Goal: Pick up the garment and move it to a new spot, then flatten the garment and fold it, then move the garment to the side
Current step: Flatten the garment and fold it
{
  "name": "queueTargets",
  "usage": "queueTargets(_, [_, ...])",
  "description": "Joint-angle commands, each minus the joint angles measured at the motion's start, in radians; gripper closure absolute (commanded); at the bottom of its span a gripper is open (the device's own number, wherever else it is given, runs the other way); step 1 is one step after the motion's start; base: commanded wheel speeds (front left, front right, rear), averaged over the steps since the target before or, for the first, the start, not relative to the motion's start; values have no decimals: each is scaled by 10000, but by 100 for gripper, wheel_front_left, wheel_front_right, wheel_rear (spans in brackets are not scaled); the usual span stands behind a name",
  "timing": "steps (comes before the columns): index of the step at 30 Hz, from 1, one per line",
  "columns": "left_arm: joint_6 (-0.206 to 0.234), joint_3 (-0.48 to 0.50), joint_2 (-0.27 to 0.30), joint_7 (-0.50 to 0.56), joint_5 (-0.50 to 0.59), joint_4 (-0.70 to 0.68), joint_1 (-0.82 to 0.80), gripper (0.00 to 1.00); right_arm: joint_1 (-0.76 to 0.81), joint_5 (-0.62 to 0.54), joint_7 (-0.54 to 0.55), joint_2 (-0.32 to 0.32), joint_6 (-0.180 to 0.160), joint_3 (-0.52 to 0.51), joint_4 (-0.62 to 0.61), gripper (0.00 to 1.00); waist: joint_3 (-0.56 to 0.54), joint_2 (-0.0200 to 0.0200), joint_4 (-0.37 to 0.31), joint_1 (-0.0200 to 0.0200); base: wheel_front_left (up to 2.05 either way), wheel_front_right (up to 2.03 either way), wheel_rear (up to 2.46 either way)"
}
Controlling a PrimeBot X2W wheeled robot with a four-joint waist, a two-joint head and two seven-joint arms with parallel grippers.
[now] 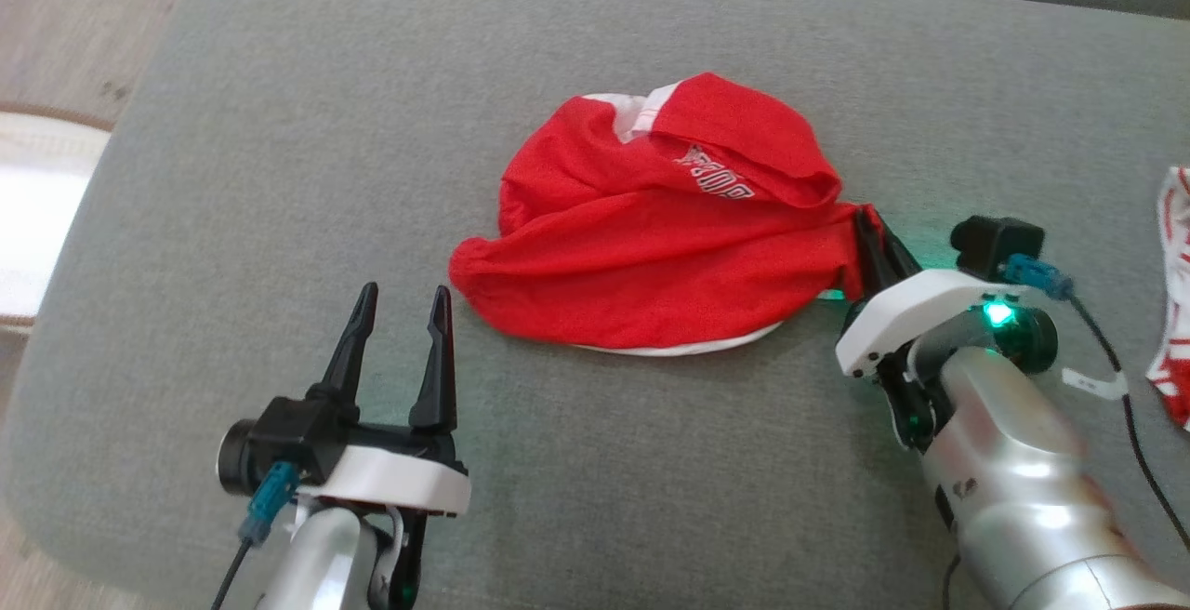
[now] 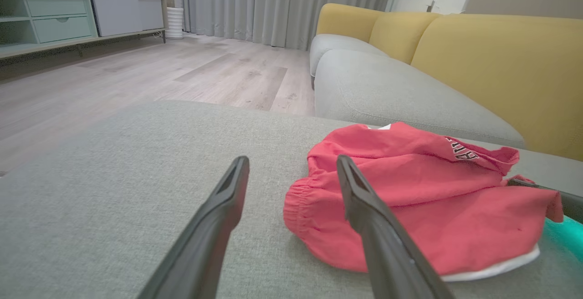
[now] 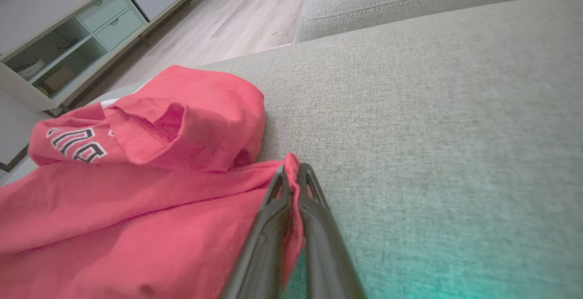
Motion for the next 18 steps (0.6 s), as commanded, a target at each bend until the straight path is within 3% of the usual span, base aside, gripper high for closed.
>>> queueTargets(1, [41, 394, 38, -95, 13, -263, -269, 0, -278, -275, -269, 187, 73, 329, -163, 100, -83, 0, -145, -1, 0, 0, 0])
queueTargets(8, [5, 488, 38, -95, 117, -306, -251, 0, -543, -1100, -777, 79, 73, 491, -928, 100, -391, 0, -595, -1, 0, 0, 0])
queueTargets(18, [16, 500, 38, -95, 116, -404, -27, 0, 242, -2712, -810, -510, 73, -15, -3936, 100, -751, 0, -703, -1, 0, 0, 0])
